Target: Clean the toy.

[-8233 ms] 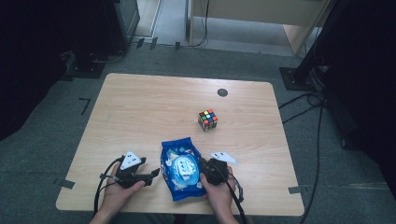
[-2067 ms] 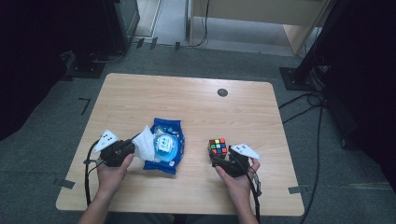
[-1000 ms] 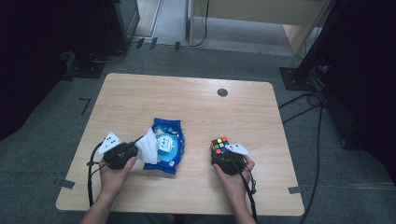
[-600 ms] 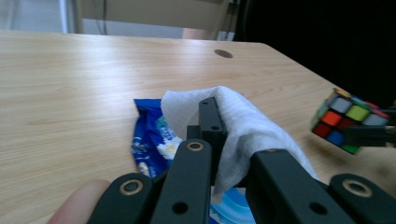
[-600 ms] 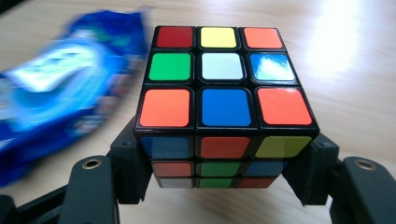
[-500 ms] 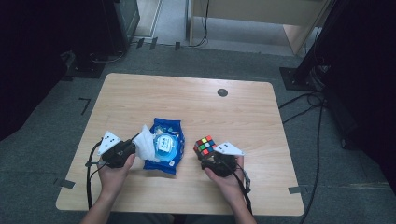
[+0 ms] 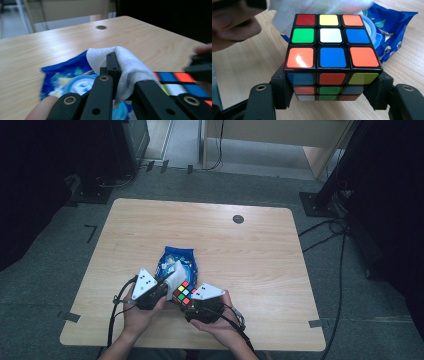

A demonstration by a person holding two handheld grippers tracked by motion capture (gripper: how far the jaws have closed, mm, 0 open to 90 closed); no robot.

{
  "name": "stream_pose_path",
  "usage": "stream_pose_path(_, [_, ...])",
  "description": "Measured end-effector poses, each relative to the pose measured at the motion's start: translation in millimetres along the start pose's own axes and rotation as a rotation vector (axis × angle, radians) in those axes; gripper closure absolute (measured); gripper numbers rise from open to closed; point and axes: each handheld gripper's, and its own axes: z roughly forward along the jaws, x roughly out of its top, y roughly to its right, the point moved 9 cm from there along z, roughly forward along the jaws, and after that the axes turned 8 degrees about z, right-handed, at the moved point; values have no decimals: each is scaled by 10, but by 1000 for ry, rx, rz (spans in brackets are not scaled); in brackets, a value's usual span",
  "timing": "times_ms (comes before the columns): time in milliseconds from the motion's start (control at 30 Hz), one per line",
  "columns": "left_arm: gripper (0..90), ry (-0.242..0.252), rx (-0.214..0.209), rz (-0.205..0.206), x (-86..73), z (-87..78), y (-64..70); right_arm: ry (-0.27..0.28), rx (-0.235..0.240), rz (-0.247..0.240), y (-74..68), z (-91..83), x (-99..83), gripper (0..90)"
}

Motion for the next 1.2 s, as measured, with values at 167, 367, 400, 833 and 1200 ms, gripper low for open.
stream_pose_path(167, [887,-37,-43,110,-2,65,251,-13,-12,18,27,-6,3,346])
stream_pose_path(367, [888,-15,-184,124,56,53,525,-15,-27,5,34,-5,-12,347])
stream_pose_path(400, [887,-11,-197,129,65,49,557,-14,-30,6,38,-7,-11,347])
stream_pose_path(833, [882,-27,-72,-9,-16,23,93,21,-42,15,95,-56,36,348])
stream_pose_path(1200, [881,-12,-103,51,23,56,295,15,-62,1,109,-48,16,348])
